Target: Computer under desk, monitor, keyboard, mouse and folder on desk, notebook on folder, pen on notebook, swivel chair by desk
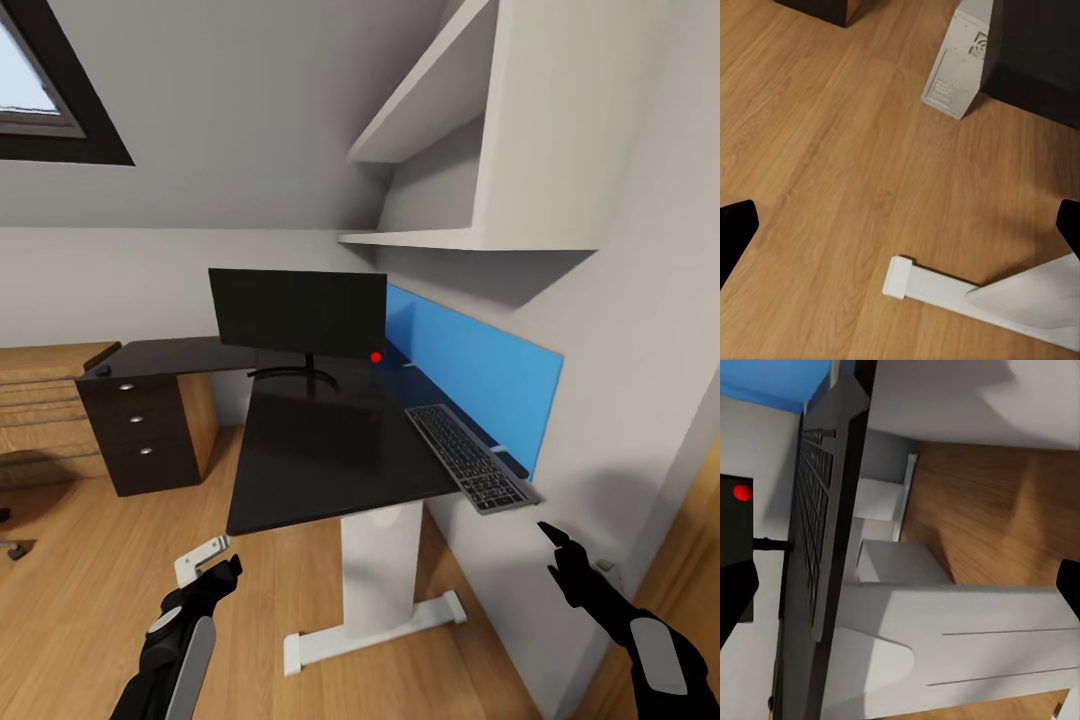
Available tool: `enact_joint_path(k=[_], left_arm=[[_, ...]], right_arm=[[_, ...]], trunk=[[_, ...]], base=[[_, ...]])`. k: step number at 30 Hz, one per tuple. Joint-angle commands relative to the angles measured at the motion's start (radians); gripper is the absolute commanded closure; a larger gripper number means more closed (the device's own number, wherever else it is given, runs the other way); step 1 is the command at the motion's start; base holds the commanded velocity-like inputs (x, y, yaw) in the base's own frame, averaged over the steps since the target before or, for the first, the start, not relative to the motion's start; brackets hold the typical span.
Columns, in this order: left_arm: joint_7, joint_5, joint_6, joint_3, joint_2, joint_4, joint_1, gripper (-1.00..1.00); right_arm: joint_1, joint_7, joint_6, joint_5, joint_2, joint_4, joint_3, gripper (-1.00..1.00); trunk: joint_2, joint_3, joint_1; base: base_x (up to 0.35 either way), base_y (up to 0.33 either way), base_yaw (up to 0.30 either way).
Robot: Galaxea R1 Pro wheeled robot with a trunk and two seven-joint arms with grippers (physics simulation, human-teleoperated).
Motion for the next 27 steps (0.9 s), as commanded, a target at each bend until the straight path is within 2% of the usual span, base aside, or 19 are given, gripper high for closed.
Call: enact_joint_path(k=[1, 20, 27], left_arm=[[0.005, 0.010, 0.003, 0.000, -0.001, -0.001, -0.001, -1.00], [0.004, 0.010, 0.003, -0.005, -0.001, 0.002, -0.001, -1.00], [0.005, 0.010, 0.003, -0.005, 0.000, 0.002, -0.001, -1.00]], right_arm=[[-0.001, 0.003, 0.007, -0.001, 0.000, 0.000, -0.003, -1.00], [-0.001, 0.003, 0.007, -0.001, -0.001, 0.000, 0.004, -1.00], [-0.001, 0.003, 0.007, -0.001, -0.001, 0.000, 0.005, -1.00]], trunk=[[-0.001, -0.001, 0.000], [-0.001, -0.001, 0.000], [-0.001, -0.001, 0.000]], base=[[0.045, 0.005, 0.000], [0.115, 0.043, 0.000], [0.036, 0.025, 0.000]])
